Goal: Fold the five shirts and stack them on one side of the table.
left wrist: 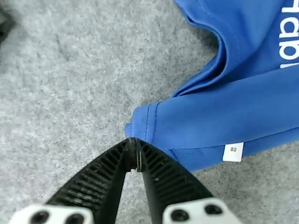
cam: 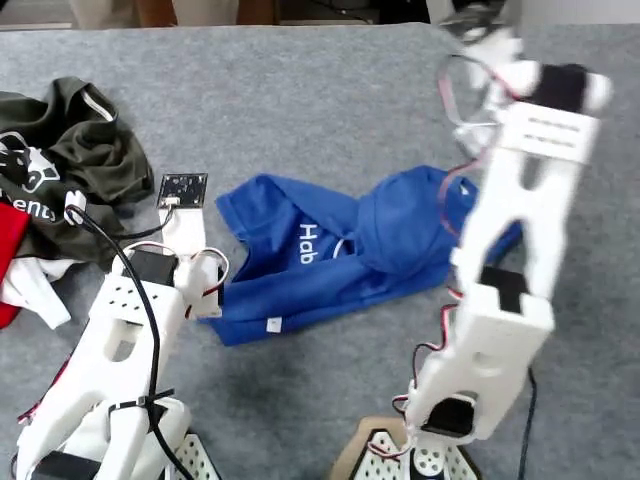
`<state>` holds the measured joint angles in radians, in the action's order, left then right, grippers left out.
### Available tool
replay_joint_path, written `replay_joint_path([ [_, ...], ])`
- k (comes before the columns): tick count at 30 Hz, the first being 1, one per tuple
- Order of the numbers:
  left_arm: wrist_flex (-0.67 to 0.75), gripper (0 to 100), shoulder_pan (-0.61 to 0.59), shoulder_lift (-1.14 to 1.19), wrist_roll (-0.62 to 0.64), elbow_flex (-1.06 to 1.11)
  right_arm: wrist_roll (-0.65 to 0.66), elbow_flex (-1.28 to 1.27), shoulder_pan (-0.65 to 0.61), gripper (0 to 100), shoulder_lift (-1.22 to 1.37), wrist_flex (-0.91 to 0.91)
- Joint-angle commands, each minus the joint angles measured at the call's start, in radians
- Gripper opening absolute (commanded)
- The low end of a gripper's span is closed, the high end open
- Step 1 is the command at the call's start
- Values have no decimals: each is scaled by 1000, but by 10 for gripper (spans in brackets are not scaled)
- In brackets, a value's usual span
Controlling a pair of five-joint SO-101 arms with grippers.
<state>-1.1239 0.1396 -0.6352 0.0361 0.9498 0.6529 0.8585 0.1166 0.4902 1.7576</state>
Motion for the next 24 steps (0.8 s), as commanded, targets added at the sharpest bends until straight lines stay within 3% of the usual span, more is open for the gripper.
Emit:
replay_joint_path([
  [1,2,18,0,-13,-5,2,-17,51,-97,340,73,18],
  [11,26,18,-2,-13,-63,74,-14,197,-156,327,438,-20],
  [18,25,18,-2,-13,-63,74,-9,344,-48,129,634,-11],
  [24,26,18,-2,-13,-63,74,11,427,42,37,670,21],
])
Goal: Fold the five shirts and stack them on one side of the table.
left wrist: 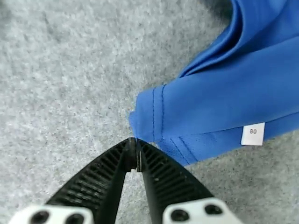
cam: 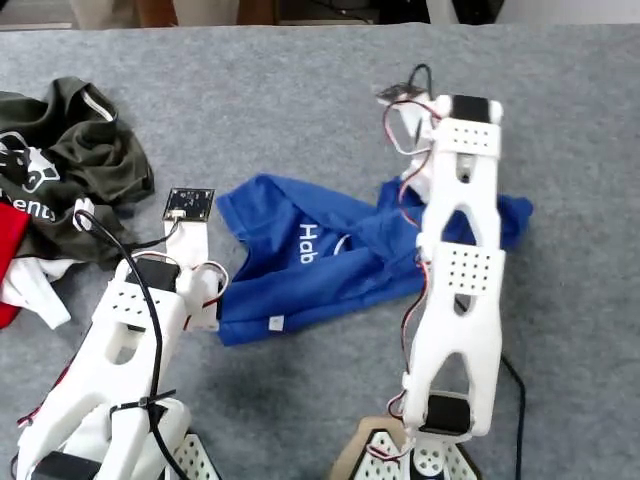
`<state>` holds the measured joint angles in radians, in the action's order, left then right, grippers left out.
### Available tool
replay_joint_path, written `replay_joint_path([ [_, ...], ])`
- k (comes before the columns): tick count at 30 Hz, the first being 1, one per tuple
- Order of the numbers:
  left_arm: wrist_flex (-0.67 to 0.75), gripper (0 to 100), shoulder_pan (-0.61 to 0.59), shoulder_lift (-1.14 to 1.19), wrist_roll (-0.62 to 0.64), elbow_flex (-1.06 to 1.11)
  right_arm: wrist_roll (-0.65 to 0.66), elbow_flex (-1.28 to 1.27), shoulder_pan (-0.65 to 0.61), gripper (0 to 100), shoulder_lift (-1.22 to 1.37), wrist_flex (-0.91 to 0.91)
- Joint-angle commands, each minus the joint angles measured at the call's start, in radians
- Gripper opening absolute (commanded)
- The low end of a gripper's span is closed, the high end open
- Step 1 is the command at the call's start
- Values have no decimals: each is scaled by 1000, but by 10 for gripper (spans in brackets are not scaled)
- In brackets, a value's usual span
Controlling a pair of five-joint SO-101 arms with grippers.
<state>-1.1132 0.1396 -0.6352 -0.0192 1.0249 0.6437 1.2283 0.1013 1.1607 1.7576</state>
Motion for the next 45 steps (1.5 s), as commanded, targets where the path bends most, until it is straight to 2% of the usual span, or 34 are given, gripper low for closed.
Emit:
replay_joint_path([
  [1,15,18,-2,-13,-8,-2,32,58,71,35,-1,23],
  [6,15,18,0,-13,-8,-2,40,54,174,34,-2,28],
  [10,15,18,0,-13,-8,-2,97,-2,251,56,-5,29],
  [12,15,18,0,-13,-8,-3,126,-76,283,127,-25,29],
  [16,17,18,0,-13,-8,-3,203,-249,320,348,-117,29],
  [19,17,18,-2,-12,-6,-9,242,-363,329,457,-226,28],
  [26,80,18,-2,-8,0,-26,253,-443,337,472,-473,0],
  [35,89,18,-3,193,34,-89,12,-404,200,472,-522,-11],
  [40,5,18,-3,312,31,-183,-112,-337,194,472,-496,11],
  [45,5,18,-5,357,28,-203,-167,-318,219,467,-461,14],
])
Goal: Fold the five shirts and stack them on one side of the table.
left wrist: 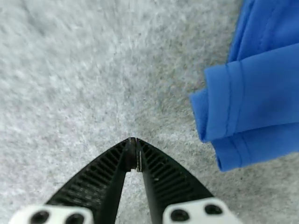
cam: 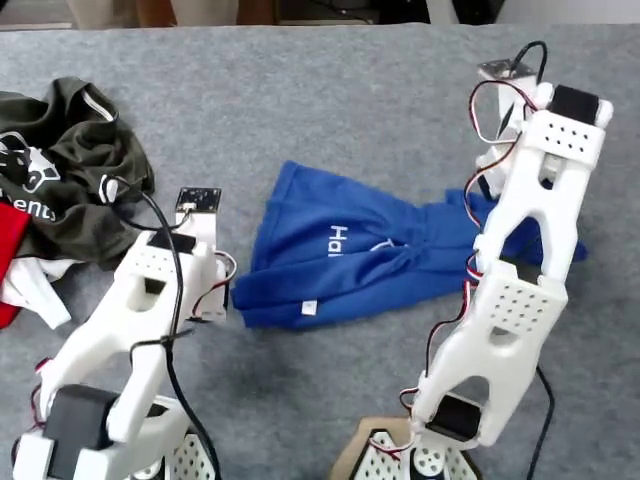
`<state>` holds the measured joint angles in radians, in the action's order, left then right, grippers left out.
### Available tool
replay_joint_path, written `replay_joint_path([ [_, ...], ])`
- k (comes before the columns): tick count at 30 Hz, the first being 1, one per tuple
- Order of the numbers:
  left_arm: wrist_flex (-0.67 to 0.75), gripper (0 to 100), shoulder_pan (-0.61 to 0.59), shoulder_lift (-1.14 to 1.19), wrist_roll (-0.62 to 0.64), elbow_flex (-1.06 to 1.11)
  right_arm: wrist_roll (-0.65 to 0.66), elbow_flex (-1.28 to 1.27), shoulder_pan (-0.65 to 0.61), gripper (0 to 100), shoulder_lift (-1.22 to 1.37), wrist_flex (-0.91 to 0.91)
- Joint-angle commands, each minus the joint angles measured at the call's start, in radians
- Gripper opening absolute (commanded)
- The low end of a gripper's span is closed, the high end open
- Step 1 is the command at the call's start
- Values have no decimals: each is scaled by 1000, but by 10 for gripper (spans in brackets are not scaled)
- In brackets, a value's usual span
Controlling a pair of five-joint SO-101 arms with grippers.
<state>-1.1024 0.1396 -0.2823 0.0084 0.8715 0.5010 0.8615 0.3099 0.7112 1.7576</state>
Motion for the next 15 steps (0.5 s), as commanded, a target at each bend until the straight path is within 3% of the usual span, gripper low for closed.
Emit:
replay_joint_path([
  [1,-6,18,-5,5,0,-48,-26,48,15,449,2,14],
  [9,-3,18,-5,13,0,-44,-72,50,18,114,101,9],
  [15,-3,18,-5,13,-2,-43,-68,44,93,51,130,23],
])
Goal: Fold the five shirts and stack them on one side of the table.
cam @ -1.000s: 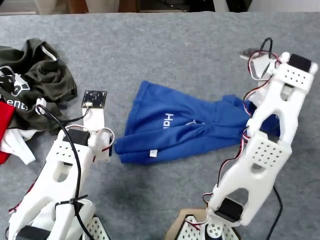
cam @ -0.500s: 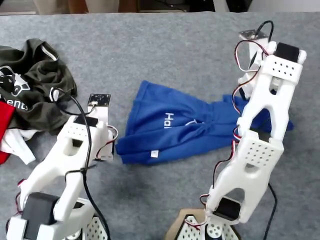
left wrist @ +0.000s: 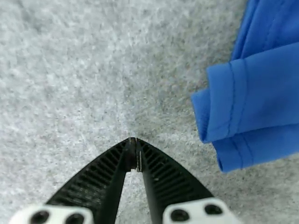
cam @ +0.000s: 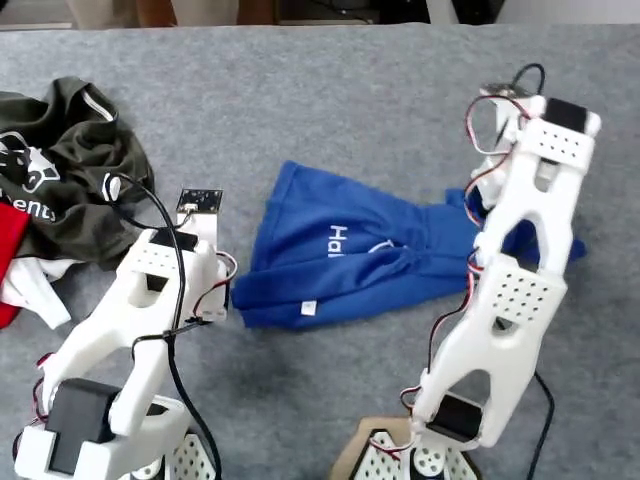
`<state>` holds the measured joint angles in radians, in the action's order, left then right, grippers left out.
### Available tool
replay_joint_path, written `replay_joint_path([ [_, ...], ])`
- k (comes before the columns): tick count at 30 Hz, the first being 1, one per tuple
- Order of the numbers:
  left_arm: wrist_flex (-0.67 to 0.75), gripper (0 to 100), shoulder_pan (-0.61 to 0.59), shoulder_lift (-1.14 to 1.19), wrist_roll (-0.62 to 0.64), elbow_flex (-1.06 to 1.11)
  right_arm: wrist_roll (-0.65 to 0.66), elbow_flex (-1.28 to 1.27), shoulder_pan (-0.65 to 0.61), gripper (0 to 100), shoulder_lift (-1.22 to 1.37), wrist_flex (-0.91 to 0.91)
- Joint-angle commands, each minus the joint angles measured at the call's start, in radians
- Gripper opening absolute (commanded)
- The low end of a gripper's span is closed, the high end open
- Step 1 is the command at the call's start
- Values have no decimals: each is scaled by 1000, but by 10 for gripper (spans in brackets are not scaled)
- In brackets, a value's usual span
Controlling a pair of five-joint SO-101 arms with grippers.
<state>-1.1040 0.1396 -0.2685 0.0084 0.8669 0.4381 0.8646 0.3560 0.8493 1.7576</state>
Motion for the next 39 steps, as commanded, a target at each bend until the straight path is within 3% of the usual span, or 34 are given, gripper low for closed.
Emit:
replay_joint_path([
  [1,-2,18,-5,-1,-2,-38,-3,38,62,36,-19,26],
  [7,0,18,-5,-1,-2,-38,63,-59,156,31,-137,28],
  [18,0,18,-5,-1,-2,-37,226,-553,320,69,-410,-46],
  [24,-2,18,-5,-1,-2,-35,325,-765,380,150,-515,-71],
  [30,0,18,9,1,-2,-38,339,-771,409,185,-639,-104],
  [39,0,18,195,1,-51,3,368,-771,407,185,-786,-98],
])
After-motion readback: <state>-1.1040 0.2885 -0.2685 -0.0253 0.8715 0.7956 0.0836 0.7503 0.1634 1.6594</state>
